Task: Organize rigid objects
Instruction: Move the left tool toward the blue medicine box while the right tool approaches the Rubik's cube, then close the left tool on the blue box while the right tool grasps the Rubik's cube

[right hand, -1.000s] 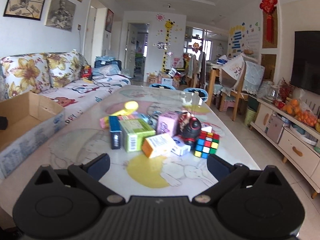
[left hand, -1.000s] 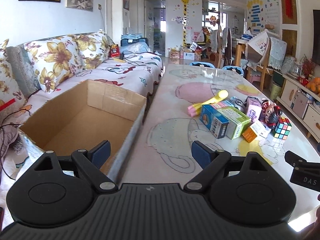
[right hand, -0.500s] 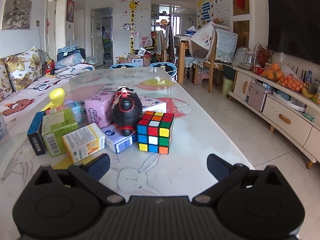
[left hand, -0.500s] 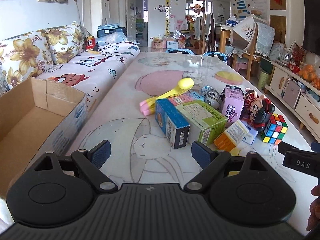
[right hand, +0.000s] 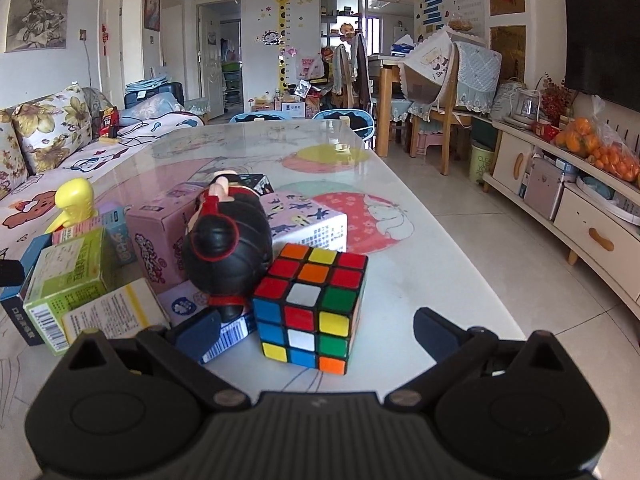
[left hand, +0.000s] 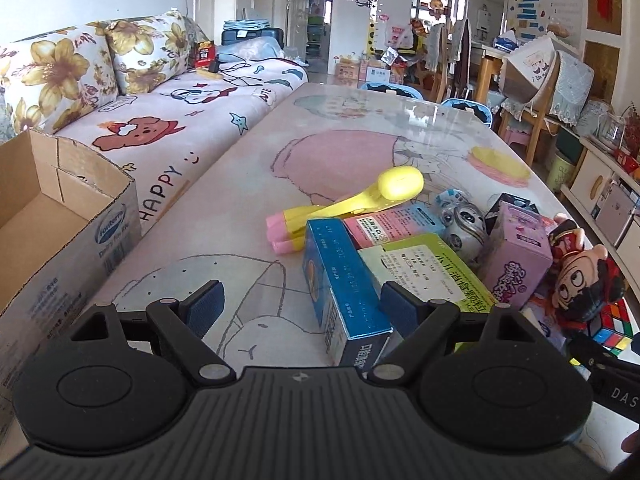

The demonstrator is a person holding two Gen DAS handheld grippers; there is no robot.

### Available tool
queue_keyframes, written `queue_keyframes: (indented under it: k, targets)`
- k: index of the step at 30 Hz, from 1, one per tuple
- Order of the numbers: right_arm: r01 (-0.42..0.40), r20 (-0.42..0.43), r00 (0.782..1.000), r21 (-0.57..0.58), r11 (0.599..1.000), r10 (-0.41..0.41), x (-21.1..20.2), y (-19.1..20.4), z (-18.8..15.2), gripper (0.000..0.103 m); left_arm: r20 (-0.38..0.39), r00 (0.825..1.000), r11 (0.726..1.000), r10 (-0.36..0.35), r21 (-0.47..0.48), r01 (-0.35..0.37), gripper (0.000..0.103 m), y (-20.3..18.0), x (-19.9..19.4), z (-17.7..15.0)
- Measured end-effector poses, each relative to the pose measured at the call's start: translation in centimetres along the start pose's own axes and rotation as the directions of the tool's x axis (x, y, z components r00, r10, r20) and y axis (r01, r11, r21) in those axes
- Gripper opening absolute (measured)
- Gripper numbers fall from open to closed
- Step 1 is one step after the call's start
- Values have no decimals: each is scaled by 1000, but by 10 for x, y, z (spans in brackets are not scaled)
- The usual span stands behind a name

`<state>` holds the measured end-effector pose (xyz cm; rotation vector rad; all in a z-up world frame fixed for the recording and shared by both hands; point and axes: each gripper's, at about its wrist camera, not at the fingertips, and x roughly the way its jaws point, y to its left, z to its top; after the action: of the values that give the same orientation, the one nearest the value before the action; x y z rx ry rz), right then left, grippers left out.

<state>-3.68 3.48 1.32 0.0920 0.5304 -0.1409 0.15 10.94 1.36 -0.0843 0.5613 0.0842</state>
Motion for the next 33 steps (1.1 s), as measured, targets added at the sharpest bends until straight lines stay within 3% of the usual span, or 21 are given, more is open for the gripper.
queue_keyframes:
  k: [10, 14, 17, 22, 29, 31, 33]
  targets:
    - [-26, -25, 999, -3, 1000, 26, 8, -1, 4, 102, 30, 999, 1000, 14, 21, -14, 103, 84, -65, -28]
    - [-20, -25, 999, -10, 1000, 20, 7, 3, 5, 102, -14, 999, 999, -40, 12, 41, 103, 104, -92, -36]
    - [-21, -25, 999, -12, 1000, 21, 7, 3, 5, 102, -10, 1000, 998, 5, 69, -4, 103, 120, -109, -51]
    - [-21, -25, 999, -15, 1000, 21, 7, 5, 5, 102, -74, 996, 996, 59, 66, -54, 103, 159, -123, -81]
    - [-13, -1, 1000, -28, 1000, 13, 9, 9, 6, 102, -38, 998, 993, 44, 112, -40, 103, 208, -148, -107]
    - [-10, 3, 1000, -34, 999, 10, 11, 12, 6, 102, -33, 999, 991, 36, 134, -31, 100, 221, -156, -114]
    - [-12, 4, 1000, -30, 999, 12, 12, 12, 7, 101, -45, 998, 988, 34, 151, -27, 87, 232, -163, -122]
